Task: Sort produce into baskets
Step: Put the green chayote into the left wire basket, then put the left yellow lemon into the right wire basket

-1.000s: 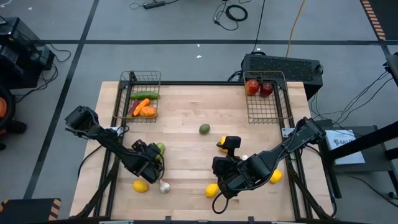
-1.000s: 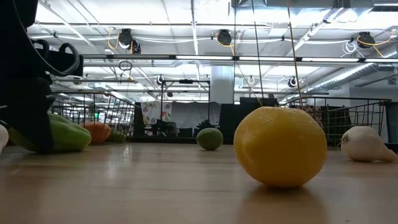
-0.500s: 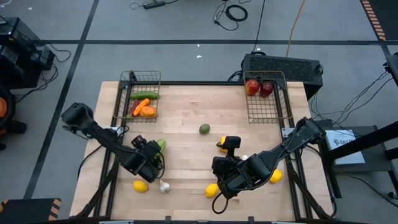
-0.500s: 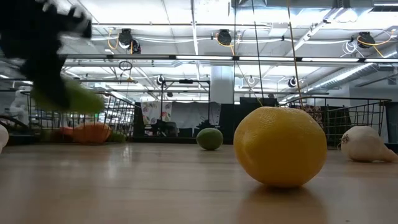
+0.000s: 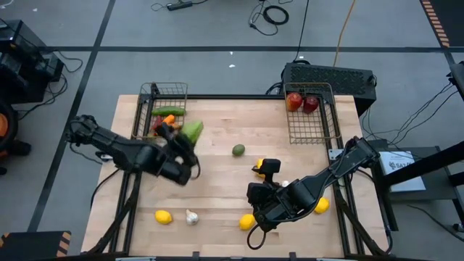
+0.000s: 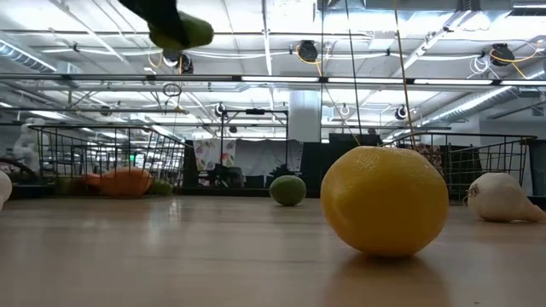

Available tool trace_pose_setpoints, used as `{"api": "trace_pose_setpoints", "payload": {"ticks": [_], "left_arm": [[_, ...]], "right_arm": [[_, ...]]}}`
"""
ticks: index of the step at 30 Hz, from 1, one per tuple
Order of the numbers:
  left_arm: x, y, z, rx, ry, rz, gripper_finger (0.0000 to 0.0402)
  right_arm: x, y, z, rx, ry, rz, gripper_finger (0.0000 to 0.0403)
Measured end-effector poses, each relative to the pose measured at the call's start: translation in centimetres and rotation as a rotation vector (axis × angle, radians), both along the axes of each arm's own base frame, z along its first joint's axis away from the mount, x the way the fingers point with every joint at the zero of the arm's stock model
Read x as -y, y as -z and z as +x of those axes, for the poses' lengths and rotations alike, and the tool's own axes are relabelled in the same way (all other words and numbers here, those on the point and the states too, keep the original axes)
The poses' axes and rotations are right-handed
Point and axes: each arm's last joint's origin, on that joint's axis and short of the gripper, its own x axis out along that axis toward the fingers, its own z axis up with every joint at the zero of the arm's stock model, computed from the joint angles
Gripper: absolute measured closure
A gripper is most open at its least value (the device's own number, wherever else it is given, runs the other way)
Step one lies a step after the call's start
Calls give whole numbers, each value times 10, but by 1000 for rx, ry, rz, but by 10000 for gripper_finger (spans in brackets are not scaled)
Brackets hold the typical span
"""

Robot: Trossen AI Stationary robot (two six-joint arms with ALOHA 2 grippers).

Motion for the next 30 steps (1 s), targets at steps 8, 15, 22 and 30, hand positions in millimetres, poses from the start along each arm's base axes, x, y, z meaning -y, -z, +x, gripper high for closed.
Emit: {"api": "trace_pose_setpoints", "payload": {"ticks": [8, 15, 22, 30], "left_arm": [[-88, 17, -15, -235, -365, 92, 63], [-155, 57, -32, -390, -581, 6, 59], [-181, 78, -37, -411, -560, -125, 10], [-176, 73, -39, -420, -532, -127, 7]], "right_arm": [[-2, 1, -1, -13, -12, 22, 60], [-3, 1, -2, -13, -13, 21, 60], [-3, 1, -2, -13, -13, 21, 60], [-3, 0, -2, -12, -13, 16, 60]]}}
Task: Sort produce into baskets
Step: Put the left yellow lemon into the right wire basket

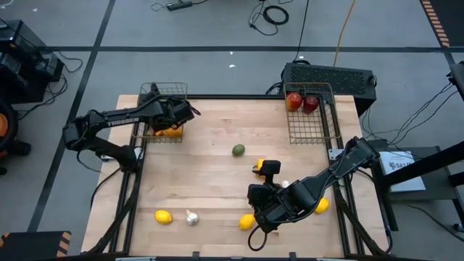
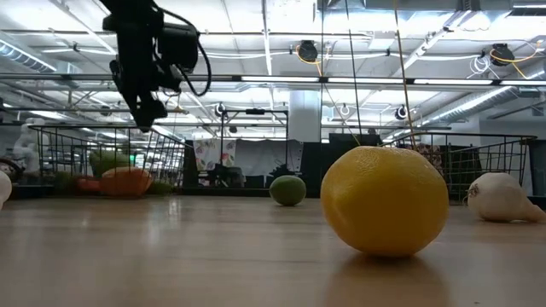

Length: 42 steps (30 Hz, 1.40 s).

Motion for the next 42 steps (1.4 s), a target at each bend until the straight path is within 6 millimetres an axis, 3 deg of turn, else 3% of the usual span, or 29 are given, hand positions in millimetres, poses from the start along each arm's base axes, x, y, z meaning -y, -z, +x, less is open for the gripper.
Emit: {"api": "trace_pose_setpoints", "payload": {"ticks": [4, 9, 17, 21, 25, 30, 36, 42], "left_arm": [[22, -26, -4, 114, 24, -13, 6], [71, -62, -17, 356, 173, -154, 6], [144, -76, -38, 605, 408, -502, 6], [187, -68, -36, 595, 540, -667, 6], [246, -60, -27, 639, 717, -865, 6], [305, -35, -26, 559, 838, -977, 6], [338, 5, -46, 279, 776, -976, 6], [351, 34, -56, 86, 808, -869, 6]], "right_arm": [[0, 0, 0, 0, 0, -2, 60], [0, 0, 0, 0, 0, -1, 60], [-1, 0, 3, 18, 1, 10, 60], [-4, 6, 8, 23, -1, 25, 60], [-10, 16, 13, -6, -15, 57, 60], [-14, 27, 19, -23, -16, 50, 60], [-18, 36, 26, -14, -17, 56, 60], [-21, 35, 31, 29, -22, 101, 60]]}}
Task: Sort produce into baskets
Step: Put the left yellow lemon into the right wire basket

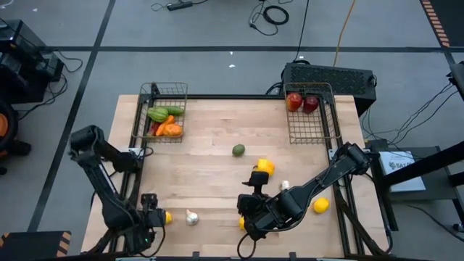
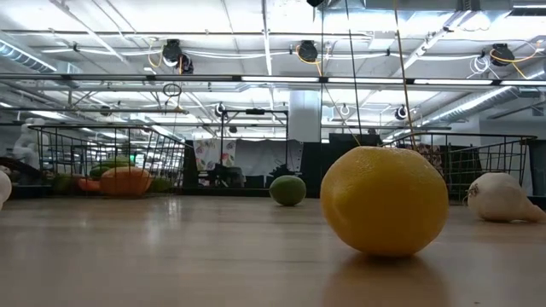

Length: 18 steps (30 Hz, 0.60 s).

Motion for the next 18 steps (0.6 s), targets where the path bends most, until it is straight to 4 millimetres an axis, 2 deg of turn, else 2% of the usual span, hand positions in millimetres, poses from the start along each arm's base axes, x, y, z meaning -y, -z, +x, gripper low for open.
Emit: {"api": "trace_pose_setpoints", "payload": {"ticks": [6, 18], "left_arm": [[3, 18, -1, -37, 59, 131, 6], [2, 46, 0, -13, 100, 188, 6]], "right_arm": [[-5, -2, 2, 35, -12, 35, 60], [-13, -2, -2, 51, -11, 58, 60]]}}
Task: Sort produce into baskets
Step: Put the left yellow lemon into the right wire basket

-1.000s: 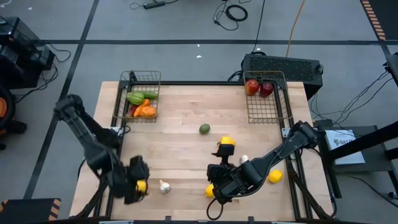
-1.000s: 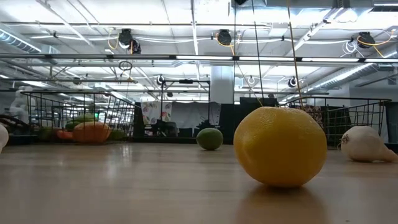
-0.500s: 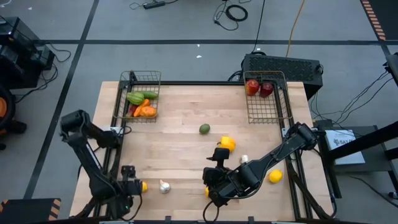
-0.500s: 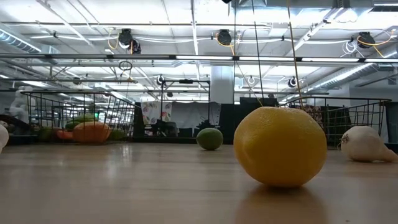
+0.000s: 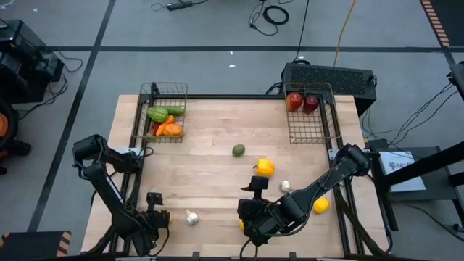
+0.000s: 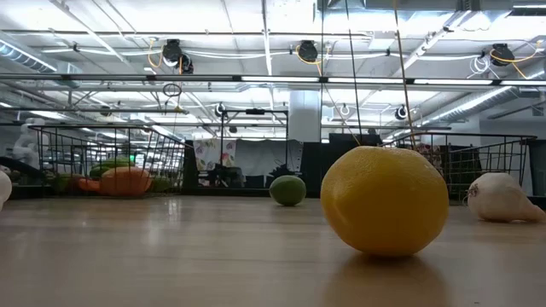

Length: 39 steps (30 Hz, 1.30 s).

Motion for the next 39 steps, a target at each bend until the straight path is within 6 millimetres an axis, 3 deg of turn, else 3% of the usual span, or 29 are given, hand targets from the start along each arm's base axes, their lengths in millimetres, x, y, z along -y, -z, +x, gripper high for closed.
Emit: {"api": "trace_pose_setpoints", "payload": {"ticks": [7, 12, 21, 28, 33, 39], "left_arm": [[-5, 8, -3, -9, 2, 16, 23], [-4, 17, -2, 23, -3, -41, 74], [1, 8, 4, 90, 15, -38, 162], [-1, 3, 18, 115, -23, -42, 168], [3, -22, 40, 143, -2, -76, 166], [2, -80, 67, 279, 57, -131, 165]], "right_arm": [[-1, 0, -1, 1, -2, 1, 60], [-1, 0, -1, -2, -7, -4, 60], [-1, 0, -1, -14, -31, -35, 60], [-2, -1, 2, 12, -54, -82, 60], [-13, 2, 17, 80, -212, -147, 60], [-25, 7, 31, 173, -487, -266, 60]]}}
